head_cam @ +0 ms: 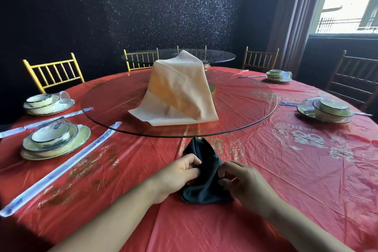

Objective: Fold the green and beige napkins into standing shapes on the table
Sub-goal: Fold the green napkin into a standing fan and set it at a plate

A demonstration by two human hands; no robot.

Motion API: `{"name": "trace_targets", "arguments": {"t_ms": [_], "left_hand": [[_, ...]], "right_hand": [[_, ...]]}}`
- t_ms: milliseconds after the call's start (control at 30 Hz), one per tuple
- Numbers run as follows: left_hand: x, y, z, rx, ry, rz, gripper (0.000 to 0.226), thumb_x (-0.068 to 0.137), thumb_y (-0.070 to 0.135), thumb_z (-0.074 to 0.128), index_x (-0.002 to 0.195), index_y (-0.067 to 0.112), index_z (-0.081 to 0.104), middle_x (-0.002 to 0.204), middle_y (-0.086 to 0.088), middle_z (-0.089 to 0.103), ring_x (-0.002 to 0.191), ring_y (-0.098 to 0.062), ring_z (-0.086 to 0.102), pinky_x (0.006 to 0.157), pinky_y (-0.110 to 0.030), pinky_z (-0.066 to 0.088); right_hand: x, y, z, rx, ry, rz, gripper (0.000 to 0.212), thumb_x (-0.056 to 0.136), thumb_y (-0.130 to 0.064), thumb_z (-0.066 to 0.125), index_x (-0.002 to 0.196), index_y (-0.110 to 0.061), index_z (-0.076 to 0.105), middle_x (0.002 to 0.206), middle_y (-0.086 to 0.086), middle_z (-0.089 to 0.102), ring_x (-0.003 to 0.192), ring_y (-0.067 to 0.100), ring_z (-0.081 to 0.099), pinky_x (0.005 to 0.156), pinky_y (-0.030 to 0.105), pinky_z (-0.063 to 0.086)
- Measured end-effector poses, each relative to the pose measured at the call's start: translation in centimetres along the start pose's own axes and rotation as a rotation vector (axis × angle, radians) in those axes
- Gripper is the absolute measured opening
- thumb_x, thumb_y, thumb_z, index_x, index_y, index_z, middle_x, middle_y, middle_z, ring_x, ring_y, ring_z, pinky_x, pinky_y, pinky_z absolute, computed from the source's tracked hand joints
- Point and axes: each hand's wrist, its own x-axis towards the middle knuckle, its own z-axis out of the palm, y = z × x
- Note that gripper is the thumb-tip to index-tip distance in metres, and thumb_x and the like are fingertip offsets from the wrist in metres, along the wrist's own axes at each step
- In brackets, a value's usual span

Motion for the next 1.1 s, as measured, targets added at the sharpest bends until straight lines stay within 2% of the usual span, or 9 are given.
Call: {"name": "trace_targets", "arguments": {"t_ms": [100,233,333,433,567,700,767,900,1100], "left_hand": [[0.5,-0.2,1.3,0.298,0.135,0.058,0.017,0.090,0.006,0.052,0.093,0.021,0.047,0.094,-0.001,0.054,0.078,-0.008,0.049,0.074,-0.027,0.044],[0.3,-0.4,2.3,0.410,0.308,0.184,0.034,0.083,0.002,0.058,0.083,0.032,0.042,0.097,0.004,0.037,0.075,-0.007,0.044,0.068,-0.013,0.041],[-0.2,-0.5,2.2,0.243,0.203,0.167,0.024,0.087,0.001,0.054,0.083,0.024,0.058,0.095,0.005,0.049,0.085,-0.006,0.050,0.078,-0.009,0.040],[-1.0,-0.1,1.9,0.071,0.092,0.087,0.014,0.093,0.020,0.053,0.101,0.025,0.064,0.100,0.010,0.061,0.094,0.003,0.056,0.084,-0.008,0.041],[-1.5,-0.4,1.2,0.309,-0.043,0.069,0.046,0.088,0.039,0.053,0.132,0.024,0.048,0.114,0.019,0.045,0.117,0.007,0.041,0.102,-0.010,0.031],[-1.4,-0.3,1.4,0.559,-0.095,0.093,0.037,0.086,0.042,0.059,0.121,0.030,0.058,0.113,0.014,0.039,0.116,-0.003,0.032,0.107,-0.018,0.021],[-1.3,-0.4,1.5,0.540,-0.081,0.097,0.032,0.084,0.041,0.062,0.115,0.035,0.058,0.115,0.012,0.041,0.116,-0.004,0.032,0.108,-0.020,0.022],[-1.4,-0.3,1.0,0.356,-0.107,0.006,0.058,0.079,0.039,0.069,0.129,0.048,0.042,0.121,0.014,0.042,0.124,-0.001,0.031,0.110,-0.023,0.022],[-0.8,-0.7,1.1,0.552,-0.153,-0.049,0.067,0.074,0.051,0.069,0.128,0.013,0.052,0.128,0.013,0.032,0.123,-0.005,0.027,0.114,-0.027,0.021]], "right_hand": [[-0.2,0.1,-0.1,0.040,0.021,0.030,0.020,0.074,-0.013,0.062,0.084,-0.028,0.051,0.073,-0.018,0.054,0.065,0.000,0.054,0.059,0.014,0.041],[-0.4,0.1,0.0,0.136,0.050,0.109,0.028,0.075,0.000,0.071,0.080,-0.025,0.059,0.068,-0.013,0.061,0.058,0.003,0.060,0.056,0.010,0.043],[-0.5,-0.1,0.0,0.188,0.057,0.149,0.024,0.076,0.002,0.070,0.078,-0.021,0.062,0.068,-0.010,0.062,0.057,0.003,0.061,0.055,0.012,0.045],[-0.5,-0.4,0.1,0.215,0.064,0.179,0.031,0.076,0.003,0.068,0.075,-0.027,0.059,0.065,-0.009,0.061,0.054,0.002,0.060,0.054,0.012,0.045],[-0.5,-0.4,0.2,0.250,0.094,0.195,0.033,0.077,0.001,0.065,0.075,-0.032,0.057,0.068,-0.012,0.061,0.058,0.004,0.059,0.057,0.015,0.046],[-0.5,-0.4,0.2,0.205,0.161,0.123,0.019,0.073,-0.017,0.060,0.083,-0.032,0.056,0.082,-0.009,0.055,0.075,0.007,0.055,0.067,0.014,0.043],[-0.4,-0.4,0.3,0.201,0.171,0.110,0.020,0.073,-0.020,0.059,0.081,-0.038,0.056,0.083,-0.010,0.053,0.076,0.007,0.054,0.068,0.014,0.043],[-0.3,-0.4,0.4,0.207,0.193,0.093,0.026,0.074,-0.021,0.060,0.080,-0.046,0.054,0.087,-0.015,0.053,0.077,0.004,0.055,0.066,0.010,0.041],[-0.4,-0.5,0.8,0.094,0.204,0.054,0.016,0.076,-0.026,0.058,0.086,-0.037,0.052,0.089,-0.017,0.050,0.074,0.005,0.054,0.065,0.019,0.044]]}}
